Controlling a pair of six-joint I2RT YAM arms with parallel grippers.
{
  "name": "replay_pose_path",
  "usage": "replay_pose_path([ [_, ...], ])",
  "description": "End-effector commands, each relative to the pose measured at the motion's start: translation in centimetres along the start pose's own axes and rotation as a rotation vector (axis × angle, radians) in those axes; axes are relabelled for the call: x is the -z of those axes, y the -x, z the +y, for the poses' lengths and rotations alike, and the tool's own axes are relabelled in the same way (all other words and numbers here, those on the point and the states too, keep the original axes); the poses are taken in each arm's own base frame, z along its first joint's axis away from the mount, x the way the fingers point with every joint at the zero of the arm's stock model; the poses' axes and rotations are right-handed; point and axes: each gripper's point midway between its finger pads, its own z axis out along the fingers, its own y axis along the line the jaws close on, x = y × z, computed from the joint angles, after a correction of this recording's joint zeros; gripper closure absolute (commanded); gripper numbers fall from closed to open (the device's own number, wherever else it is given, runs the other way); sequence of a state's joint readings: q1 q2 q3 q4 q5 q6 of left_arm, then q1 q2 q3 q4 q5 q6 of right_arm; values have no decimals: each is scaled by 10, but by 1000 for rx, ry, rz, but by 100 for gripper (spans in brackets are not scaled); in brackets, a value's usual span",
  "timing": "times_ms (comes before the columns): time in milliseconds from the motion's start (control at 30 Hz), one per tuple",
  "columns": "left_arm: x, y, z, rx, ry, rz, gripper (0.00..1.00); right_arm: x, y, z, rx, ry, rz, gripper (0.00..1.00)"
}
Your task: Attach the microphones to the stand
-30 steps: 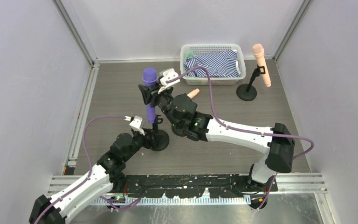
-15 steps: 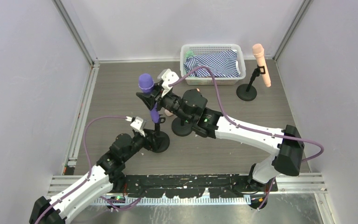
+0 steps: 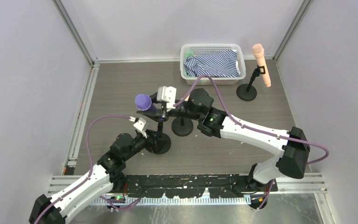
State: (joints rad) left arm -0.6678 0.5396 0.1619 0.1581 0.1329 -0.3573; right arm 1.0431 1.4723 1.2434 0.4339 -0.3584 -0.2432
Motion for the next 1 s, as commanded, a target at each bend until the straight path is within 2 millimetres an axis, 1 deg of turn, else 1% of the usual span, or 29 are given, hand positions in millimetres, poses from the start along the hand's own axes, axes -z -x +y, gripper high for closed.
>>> replay_pose_path([
  [0,-4,17,-12,-29,-61,-49,24,14,-23,38,21,204,44,99],
  [167,-6,23,-16,-28,-77,-60,25,24,-23,61,5,308,13,98],
  [267,-5,28,-20,-20,-92,-74,27,33,-27,72,-9,352,22,98],
  [400,-4,37,-28,-16,-126,-95,27,44,-39,82,12,389,66,97],
  [500,-2,44,-39,-15,-176,-105,25,48,-44,86,21,398,76,96],
  [600,-4,46,-44,-15,-200,-97,26,47,-43,86,21,398,67,97],
  [667,-7,40,-43,-16,-204,-75,28,44,-39,85,21,394,54,96],
  [767,-9,39,-48,-13,-233,-61,28,39,-34,85,18,393,35,96],
  [867,-10,44,-53,-22,-254,-61,26,36,-28,85,5,402,17,96],
  [967,-12,52,-53,-42,-246,-74,23,32,-21,86,-23,405,-5,97],
])
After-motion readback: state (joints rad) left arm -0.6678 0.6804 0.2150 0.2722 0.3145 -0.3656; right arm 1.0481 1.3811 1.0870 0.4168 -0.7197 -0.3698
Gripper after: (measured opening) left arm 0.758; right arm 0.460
